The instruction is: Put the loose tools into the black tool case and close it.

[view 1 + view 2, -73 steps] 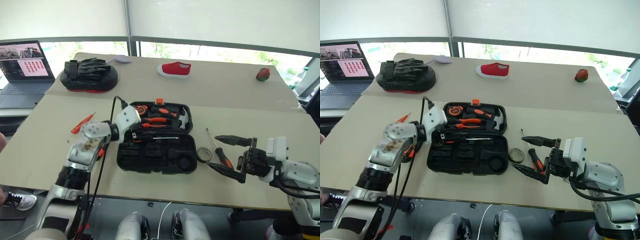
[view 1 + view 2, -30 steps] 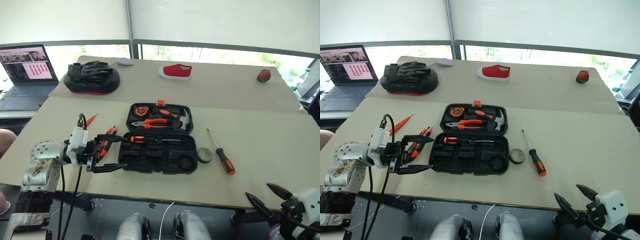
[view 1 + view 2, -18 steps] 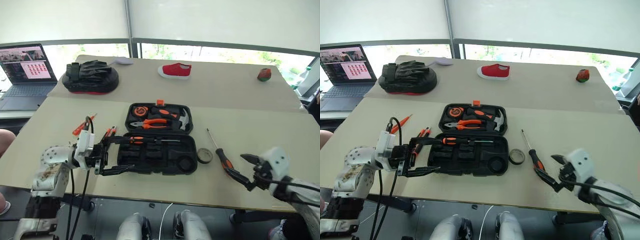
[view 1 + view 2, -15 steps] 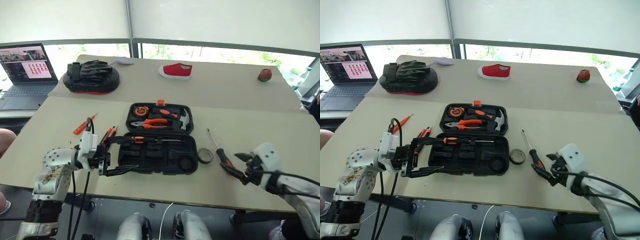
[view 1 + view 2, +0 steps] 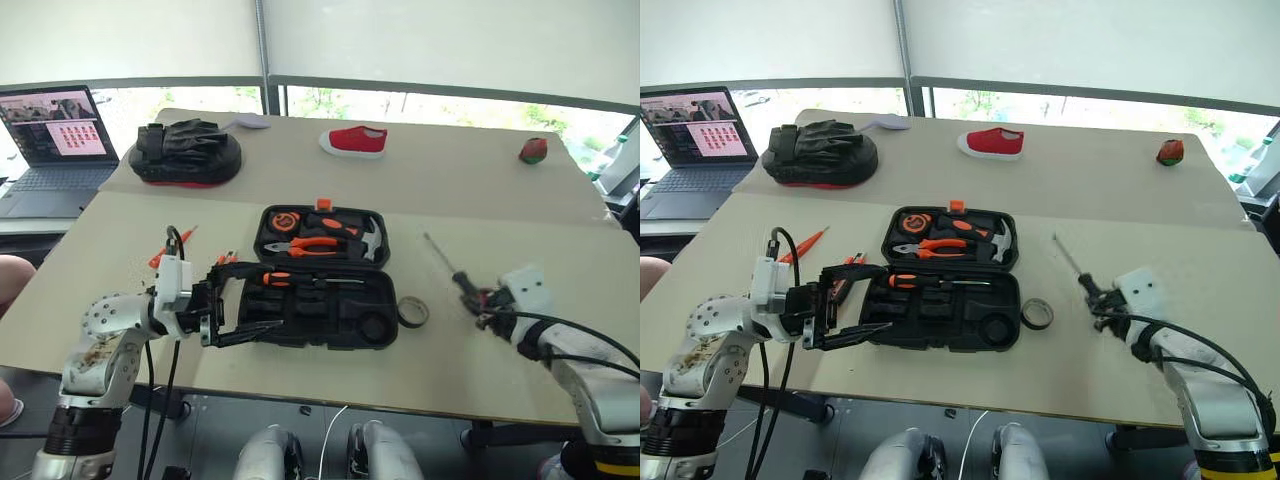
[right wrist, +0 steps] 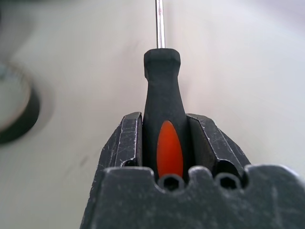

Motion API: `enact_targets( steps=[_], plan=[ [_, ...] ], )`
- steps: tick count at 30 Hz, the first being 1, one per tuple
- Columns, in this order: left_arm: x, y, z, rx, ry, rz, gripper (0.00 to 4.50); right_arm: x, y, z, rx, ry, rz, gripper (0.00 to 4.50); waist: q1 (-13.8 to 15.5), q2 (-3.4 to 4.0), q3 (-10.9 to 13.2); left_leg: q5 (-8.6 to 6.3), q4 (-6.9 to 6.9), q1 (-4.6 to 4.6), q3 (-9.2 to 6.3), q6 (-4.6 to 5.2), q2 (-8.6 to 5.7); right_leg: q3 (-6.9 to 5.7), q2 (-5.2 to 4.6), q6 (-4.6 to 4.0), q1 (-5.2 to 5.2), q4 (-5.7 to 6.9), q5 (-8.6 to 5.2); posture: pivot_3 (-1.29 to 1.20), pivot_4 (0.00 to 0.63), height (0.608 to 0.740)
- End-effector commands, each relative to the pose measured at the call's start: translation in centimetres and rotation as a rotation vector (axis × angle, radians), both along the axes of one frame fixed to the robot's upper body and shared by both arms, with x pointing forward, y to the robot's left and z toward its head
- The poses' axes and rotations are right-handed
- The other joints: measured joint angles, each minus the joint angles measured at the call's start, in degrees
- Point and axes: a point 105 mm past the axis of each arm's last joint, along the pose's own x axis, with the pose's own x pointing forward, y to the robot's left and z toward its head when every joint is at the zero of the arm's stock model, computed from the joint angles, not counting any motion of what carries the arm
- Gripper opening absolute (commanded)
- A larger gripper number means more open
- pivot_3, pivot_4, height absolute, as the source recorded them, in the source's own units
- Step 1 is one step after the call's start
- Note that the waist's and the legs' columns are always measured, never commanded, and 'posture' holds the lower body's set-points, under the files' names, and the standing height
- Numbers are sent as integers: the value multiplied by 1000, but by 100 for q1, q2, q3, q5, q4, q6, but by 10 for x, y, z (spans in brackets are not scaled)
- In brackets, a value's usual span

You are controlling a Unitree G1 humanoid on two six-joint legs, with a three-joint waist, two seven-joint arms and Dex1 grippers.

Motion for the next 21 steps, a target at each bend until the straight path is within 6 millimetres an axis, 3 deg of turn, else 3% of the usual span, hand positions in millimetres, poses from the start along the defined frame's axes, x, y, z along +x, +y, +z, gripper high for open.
enact_targets(
  steps=[1,4,8,13,17,21],
  plan=[
    [1,9,10,-24,-36,52,4500,-4,51,58,-59,-272,409,1030,-41,0,0,1,-1,2,0,-2,1,1,2,0,0,1,0,0,150,740],
    [1,25,-3,15,-15,110,4500,-15,100,62,-77,-197,771,1030,-164,6,6,6,-5,14,11,-5,9,17,12,-1,0,5,0,0,150,740],
    [-2,53,-20,41,37,231,4500,6,144,49,-182,-4,945,1030,-266,-1,10,25,-13,34,5,-1,21,20,12,-8,5,13,-3,0,150,740],
    [-9,66,-20,66,19,312,4500,28,157,40,-281,83,904,1030,-118,-5,15,23,-10,4,-6,-5,12,-3,-16,-43,-20,17,-4,0,150,740],
    [-15,66,-22,50,26,345,4500,30,163,21,-355,160,926,1030,-83,-5,15,12,0,-20,-6,3,5,-16,-32,-65,-20,-4,15,0,150,740],
    [-18,62,-26,44,35,350,4500,27,175,17,-378,174,986,1030,-108,-5,15,1,2,-21,-3,-9,2,-17,-34,-56,-19,-4,17,0,150,740]
  ],
)
